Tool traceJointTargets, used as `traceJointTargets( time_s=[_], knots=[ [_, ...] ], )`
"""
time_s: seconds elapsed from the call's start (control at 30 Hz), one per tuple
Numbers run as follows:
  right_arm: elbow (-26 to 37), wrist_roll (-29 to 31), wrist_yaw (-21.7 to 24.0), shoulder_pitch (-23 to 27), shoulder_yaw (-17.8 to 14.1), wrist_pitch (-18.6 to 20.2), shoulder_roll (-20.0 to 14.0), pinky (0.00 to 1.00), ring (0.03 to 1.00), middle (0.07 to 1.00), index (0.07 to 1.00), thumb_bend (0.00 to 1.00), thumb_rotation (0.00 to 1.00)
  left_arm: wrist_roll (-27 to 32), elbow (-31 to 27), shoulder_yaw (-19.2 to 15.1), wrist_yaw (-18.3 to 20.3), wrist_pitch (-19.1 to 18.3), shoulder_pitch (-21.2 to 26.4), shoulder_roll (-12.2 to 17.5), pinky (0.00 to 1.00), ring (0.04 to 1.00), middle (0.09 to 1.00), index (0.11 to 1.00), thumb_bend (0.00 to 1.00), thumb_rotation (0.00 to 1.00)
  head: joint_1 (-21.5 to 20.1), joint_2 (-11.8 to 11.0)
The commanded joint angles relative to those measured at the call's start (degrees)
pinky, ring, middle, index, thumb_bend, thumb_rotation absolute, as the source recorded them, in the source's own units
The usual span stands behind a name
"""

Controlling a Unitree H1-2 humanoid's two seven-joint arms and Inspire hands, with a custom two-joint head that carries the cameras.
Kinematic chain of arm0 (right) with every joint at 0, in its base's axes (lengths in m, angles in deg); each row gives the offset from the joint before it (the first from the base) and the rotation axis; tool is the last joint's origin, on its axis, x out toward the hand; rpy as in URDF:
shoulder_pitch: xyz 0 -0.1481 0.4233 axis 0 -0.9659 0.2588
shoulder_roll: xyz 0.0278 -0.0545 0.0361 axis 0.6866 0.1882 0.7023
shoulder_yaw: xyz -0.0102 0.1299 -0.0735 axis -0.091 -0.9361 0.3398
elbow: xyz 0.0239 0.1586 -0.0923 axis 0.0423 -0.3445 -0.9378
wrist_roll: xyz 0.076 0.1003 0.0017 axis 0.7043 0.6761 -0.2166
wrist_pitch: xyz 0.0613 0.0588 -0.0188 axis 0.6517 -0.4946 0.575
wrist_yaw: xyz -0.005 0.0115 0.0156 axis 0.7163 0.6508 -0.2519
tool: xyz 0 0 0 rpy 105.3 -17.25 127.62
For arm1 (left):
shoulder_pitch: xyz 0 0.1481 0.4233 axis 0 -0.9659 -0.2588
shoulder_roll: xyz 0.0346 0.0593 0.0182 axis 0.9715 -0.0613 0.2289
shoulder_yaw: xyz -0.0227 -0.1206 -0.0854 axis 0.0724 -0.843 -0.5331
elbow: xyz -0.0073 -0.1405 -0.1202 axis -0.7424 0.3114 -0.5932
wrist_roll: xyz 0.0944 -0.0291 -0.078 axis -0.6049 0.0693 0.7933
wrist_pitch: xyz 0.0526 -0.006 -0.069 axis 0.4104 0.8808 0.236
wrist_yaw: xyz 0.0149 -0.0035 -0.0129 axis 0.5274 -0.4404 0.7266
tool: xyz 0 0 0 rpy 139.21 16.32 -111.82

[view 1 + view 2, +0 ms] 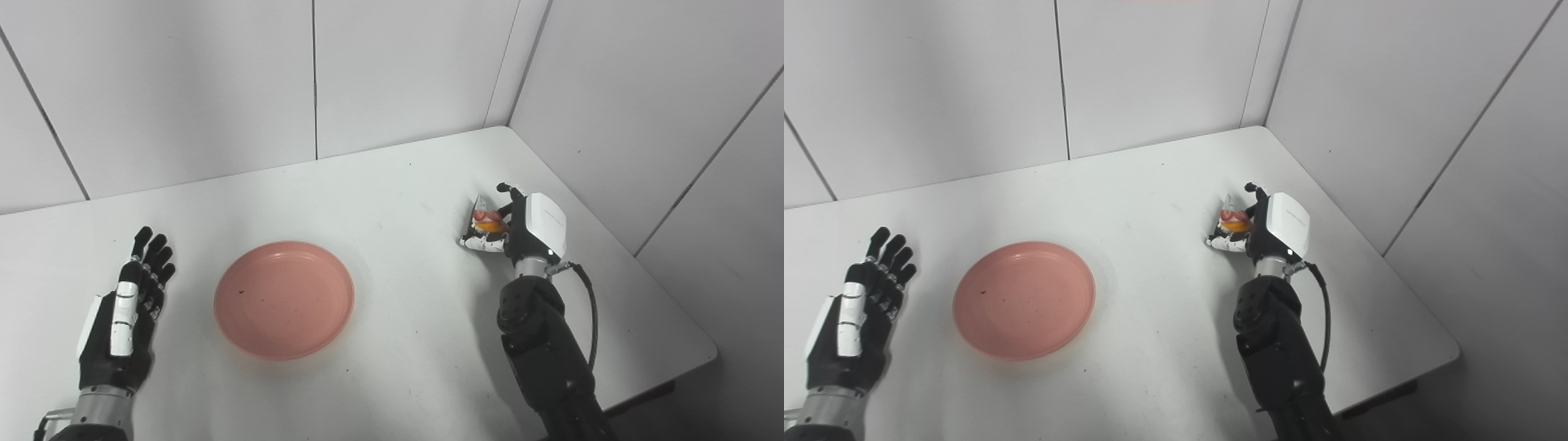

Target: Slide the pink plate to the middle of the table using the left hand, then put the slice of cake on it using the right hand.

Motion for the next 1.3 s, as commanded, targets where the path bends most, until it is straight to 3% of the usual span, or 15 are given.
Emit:
traceJointTargets(
  time_s=[0.0,0.1,0.23,0.33,0.37,0.57,0.67,0.8,1.03,1.17,1.27],
  knots=[
    [1.6,0.7,-1.8,0.5,0.1,-2.2,-1.8,0.38,0.42,0.546,0.705,0.51,0.0,0.0,1.7,0.0,0.9,0.4,-3.7,0.8,1.0,1.0,1.0,1.0,0.6,0.98,0.1,0.1],
    [1.8,0.7,-1.6,0.2,0.9,-1.9,-2.5,0.42,0.427,0.539,0.684,0.52,0.0,0.3,1.5,0.1,1.1,0.1,-3.8,0.9,1.0,1.0,1.0,1.0,0.61,0.97,0.1,0.1],
    [1.8,1.4,-2.1,0.4,0.9,-1.7,-2.5,0.35,0.411,0.532,0.665,0.52,0.0,-0.1,1.1,0.1,0.5,-0.4,-3.9,0.5,1.0,1.0,1.0,1.0,0.61,0.97,0.5,0.1],
    [0.9,3.6,-4.3,0.6,-0.2,-4.4,-2.1,0.27,0.407,0.515,0.637,0.52,0.0,-0.6,0.6,0.3,0.2,-0.5,-4.1,0.4,1.0,1.0,1.0,1.0,0.62,0.97,1.0,0.2],
    [1.0,4.7,-4.9,0.6,-0.5,-5.9,-2.1,0.27,0.398,0.503,0.565,0.52,0.0,-0.7,0.3,0.5,0.2,-0.7,-4.2,0.3,1.0,1.0,1.0,1.0,0.62,0.97,1.8,0.2],
    [5.5,9.6,-5.3,0.3,-1.1,-9.7,-1.8,0.33,0.388,0.485,0.549,0.51,0.0,-3.6,-3.6,2.0,-1.4,-1.8,-5.5,-0.8,1.0,1.0,1.0,1.0,0.62,1.0,7.9,1.5],
    [10.0,16.7,-0.1,-0.4,-1.8,-10.6,-2.1,0.35,0.395,0.507,0.532,0.51,0.0,-5.2,-6.0,3.2,-2.6,-3.1,-6.1,-2.0,0.99,1.0,1.0,1.0,0.62,1.0,13.0,2.2],
    [14.8,23.6,6.7,-1.3,-0.4,-11.3,-2.5,0.36,0.395,0.498,0.539,0.5,0.0,-6.3,-8.1,4.4,-3.8,-5.4,-6.4,-3.7,1.0,1.0,1.0,1.0,0.61,0.98,17.6,2.9],
    [18.7,25.9,11.4,-2.3,4.7,-14.8,-1.7,0.35,0.396,0.497,0.534,0.5,0.0,-9.7,-8.7,5.7,-6.8,-6.3,-6.1,-6.3,1.0,1.0,1.0,1.0,0.63,0.98,21.9,3.7],
    [21.3,26.3,13.9,-3.0,6.8,-12.5,-1.0,0.35,0.404,0.5,0.525,0.51,0.0,-11.4,-8.4,6.3,-8.3,-6.1,-6.0,-7.6,1.0,1.0,1.0,1.0,0.64,0.99,24.1,3.8],
    [22.9,25.6,15.6,-3.5,8.9,-12.7,-0.7,0.34,0.397,0.501,0.53,0.5,0.0,-12.1,-8.4,6.8,-8.9,-6.3,-5.9,-8.4,1.0,1.0,1.0,1.0,0.65,0.99,25.5,3.8]
  ],
)
